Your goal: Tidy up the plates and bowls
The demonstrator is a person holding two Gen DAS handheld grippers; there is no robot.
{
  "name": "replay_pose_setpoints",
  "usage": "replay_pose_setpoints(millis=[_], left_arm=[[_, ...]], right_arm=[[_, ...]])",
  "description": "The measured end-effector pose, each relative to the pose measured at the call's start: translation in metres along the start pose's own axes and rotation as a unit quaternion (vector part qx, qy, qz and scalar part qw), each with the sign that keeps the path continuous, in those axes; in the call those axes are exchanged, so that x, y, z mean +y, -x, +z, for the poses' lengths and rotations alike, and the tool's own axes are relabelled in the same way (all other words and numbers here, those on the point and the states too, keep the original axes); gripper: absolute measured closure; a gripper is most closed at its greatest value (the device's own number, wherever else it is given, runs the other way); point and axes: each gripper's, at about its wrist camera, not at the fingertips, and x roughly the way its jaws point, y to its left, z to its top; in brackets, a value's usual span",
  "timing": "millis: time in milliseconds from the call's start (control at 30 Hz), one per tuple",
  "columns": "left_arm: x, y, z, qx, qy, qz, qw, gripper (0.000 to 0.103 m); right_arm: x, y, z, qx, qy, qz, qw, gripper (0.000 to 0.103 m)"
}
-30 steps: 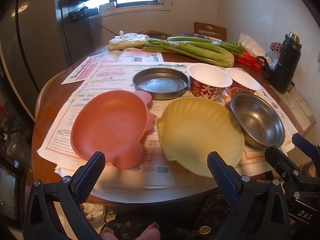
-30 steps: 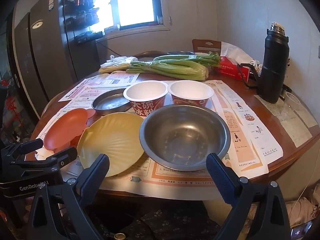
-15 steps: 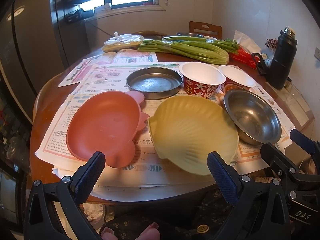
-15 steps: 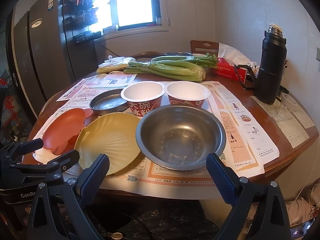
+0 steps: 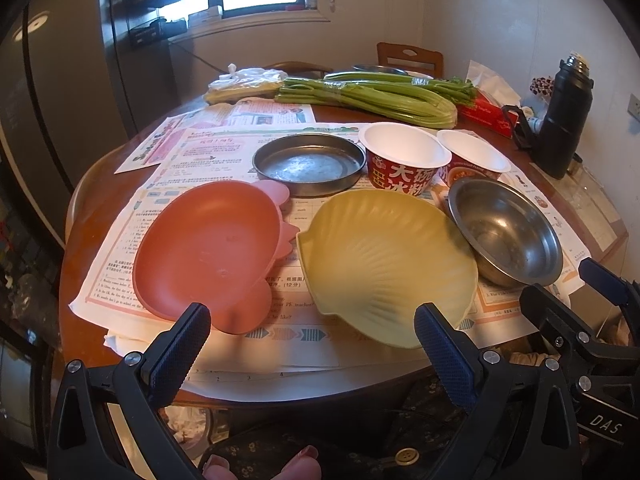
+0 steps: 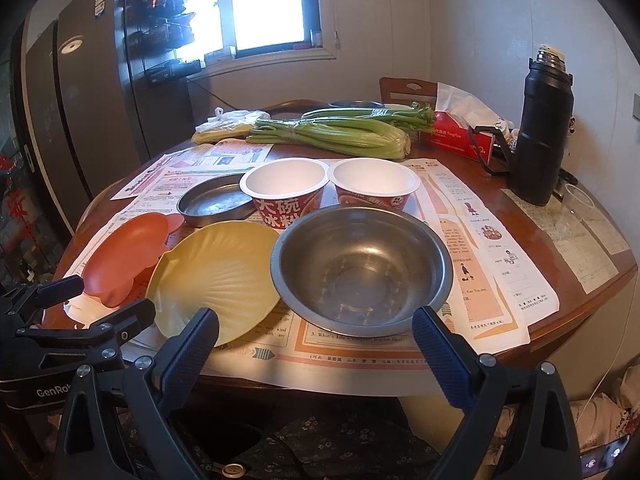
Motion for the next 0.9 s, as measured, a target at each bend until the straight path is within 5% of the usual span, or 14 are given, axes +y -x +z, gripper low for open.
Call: replay_pose_setpoints(millis=[900], left_arm=[[0.0015, 0.0047, 0.0041, -0.004, -0.001, 0.003, 1.0000, 0.002]], right_arm=[[-0.0041, 0.0014, 0.0010, -0.001, -0.004, 0.000, 1.000, 0.006]])
